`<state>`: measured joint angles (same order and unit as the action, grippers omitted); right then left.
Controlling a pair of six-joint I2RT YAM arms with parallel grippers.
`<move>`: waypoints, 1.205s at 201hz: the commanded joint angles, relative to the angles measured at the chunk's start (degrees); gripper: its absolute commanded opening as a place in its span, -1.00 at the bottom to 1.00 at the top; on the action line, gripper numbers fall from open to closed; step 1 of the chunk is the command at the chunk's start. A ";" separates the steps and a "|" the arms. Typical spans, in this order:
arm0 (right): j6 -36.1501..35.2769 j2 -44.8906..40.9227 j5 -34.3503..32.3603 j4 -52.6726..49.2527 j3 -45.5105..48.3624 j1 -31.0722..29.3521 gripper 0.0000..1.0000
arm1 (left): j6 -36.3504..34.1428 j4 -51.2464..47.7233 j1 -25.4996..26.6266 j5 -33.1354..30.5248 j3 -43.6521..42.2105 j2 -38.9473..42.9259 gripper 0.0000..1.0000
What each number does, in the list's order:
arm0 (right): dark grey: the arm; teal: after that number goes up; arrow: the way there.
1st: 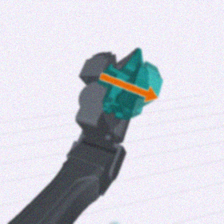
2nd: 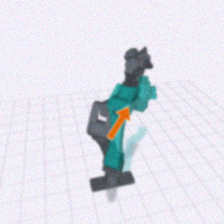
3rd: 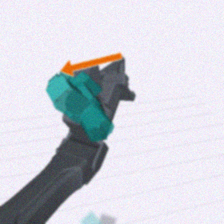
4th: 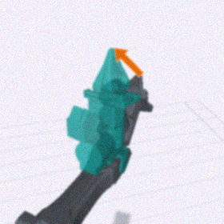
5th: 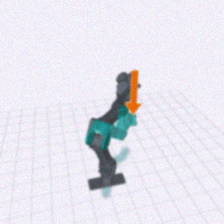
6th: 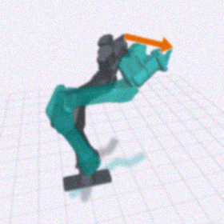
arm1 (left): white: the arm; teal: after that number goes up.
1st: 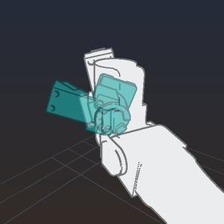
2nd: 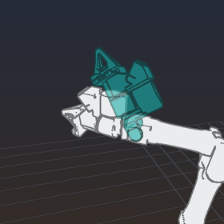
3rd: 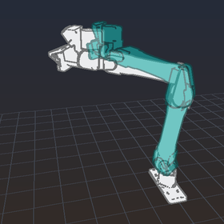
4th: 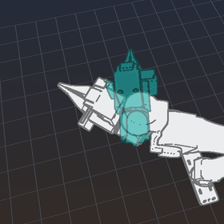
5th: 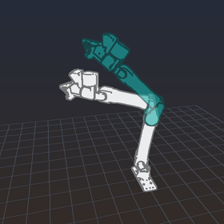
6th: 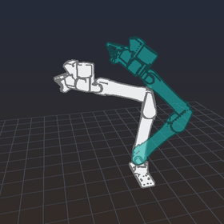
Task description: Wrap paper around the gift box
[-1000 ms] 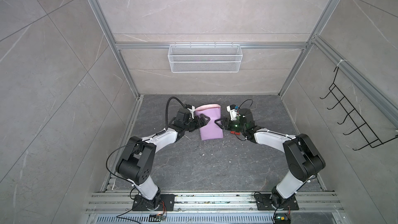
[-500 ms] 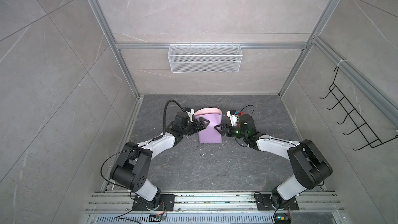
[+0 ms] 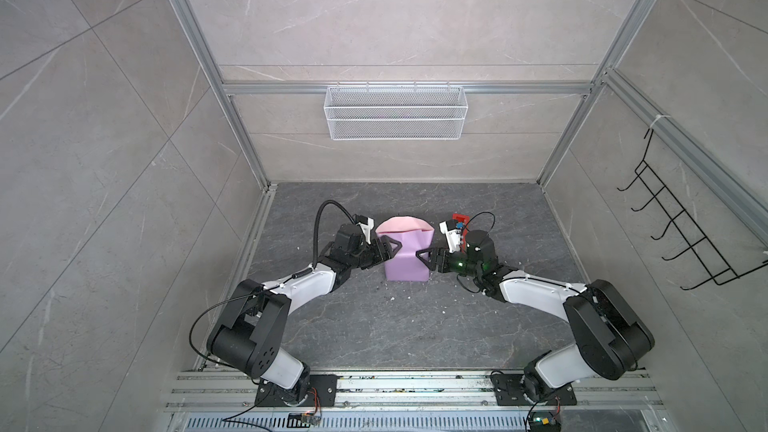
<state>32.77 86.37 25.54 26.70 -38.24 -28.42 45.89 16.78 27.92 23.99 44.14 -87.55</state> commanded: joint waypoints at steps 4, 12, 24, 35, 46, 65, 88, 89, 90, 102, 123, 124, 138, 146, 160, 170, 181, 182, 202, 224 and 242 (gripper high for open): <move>-1.66 -3.27 -4.75 -1.10 0.34 -0.45 0.39 | -0.93 1.17 0.25 -1.46 -0.21 1.20 0.50; -1.61 -3.40 -5.88 -1.49 -0.03 -0.57 0.41 | -1.15 0.99 0.29 -1.56 -0.11 1.11 0.50; -1.14 -3.08 -7.56 -2.04 -0.94 -1.06 0.53 | -1.39 0.72 0.38 -1.66 0.22 0.77 0.49; -1.05 -2.51 -9.22 -3.02 -2.06 -1.69 0.58 | -1.55 0.72 0.38 -1.66 0.33 0.35 0.49; -1.39 -1.89 -11.03 -3.90 -3.12 -2.19 0.59 | -1.60 0.72 0.36 -1.62 0.50 -0.10 0.49; -2.28 -0.50 -13.93 -5.66 -5.20 -2.76 0.59 | -1.59 0.69 0.38 -1.56 0.75 -0.64 0.49; -3.60 1.31 -16.36 -7.59 -7.22 -3.20 0.55 | -1.88 0.64 0.38 -1.49 1.03 -0.81 0.51; -3.64 1.37 -16.51 -7.65 -7.26 -3.16 0.54 | -1.87 0.68 0.38 -1.49 1.08 -0.75 0.52; -3.66 1.40 -16.59 -7.77 -7.27 -3.15 0.54 | -1.86 0.61 0.38 -1.45 1.10 -0.81 0.52; -4.26 1.82 -17.86 -8.63 -7.59 -3.13 0.49 | -2.21 0.15 0.38 -1.48 1.51 -0.65 0.57; -4.96 2.14 -18.77 -9.47 -7.15 -3.13 0.43 | -3.06 -0.89 0.30 -2.29 1.91 0.54 0.73; -4.93 2.14 -18.77 -9.47 -7.13 -3.13 0.43 | -3.07 -0.96 0.25 -2.37 1.91 0.71 0.73; -5.07 2.23 -18.78 -9.81 -6.54 -3.13 0.39 | -3.92 -2.27 0.06 -3.59 1.91 2.28 0.80; -5.18 2.14 -18.85 -9.93 -6.32 -3.13 0.37 | -4.35 -2.90 -0.05 -4.23 1.79 3.25 0.81; -5.48 2.05 -18.88 -10.06 -5.94 -3.13 0.35 | -4.75 -3.62 -0.39 -4.96 1.48 4.59 0.82; -5.86 1.96 -18.69 -10.35 -5.92 -3.14 0.34 | -5.10 -4.38 -0.66 -5.24 1.48 5.31 0.82; -6.02 1.89 -18.64 -10.60 -6.01 -3.15 0.33 | -5.45 -5.10 -0.99 -5.77 1.59 5.78 0.82; -6.04 1.88 -18.62 -10.61 -6.04 -3.14 0.33 | -5.46 -5.18 -1.05 -5.83 1.57 5.80 0.82; -6.26 1.79 -18.48 -10.95 -6.01 -3.13 0.33 | -6.02 -6.50 -1.38 -7.20 1.89 6.01 0.79; -6.34 1.70 -18.27 -10.97 -5.93 -3.13 0.33 | -6.93 -8.03 -1.48 -8.81 3.30 4.72 0.67; -6.41 1.74 -18.08 -10.96 -5.92 -3.14 0.33 | -7.67 -8.77 -1.47 -8.96 5.07 2.79 0.54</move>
<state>28.23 87.74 8.12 19.49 -44.53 -31.29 40.66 9.50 26.68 16.82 45.32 -83.09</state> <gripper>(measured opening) 0.665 0.801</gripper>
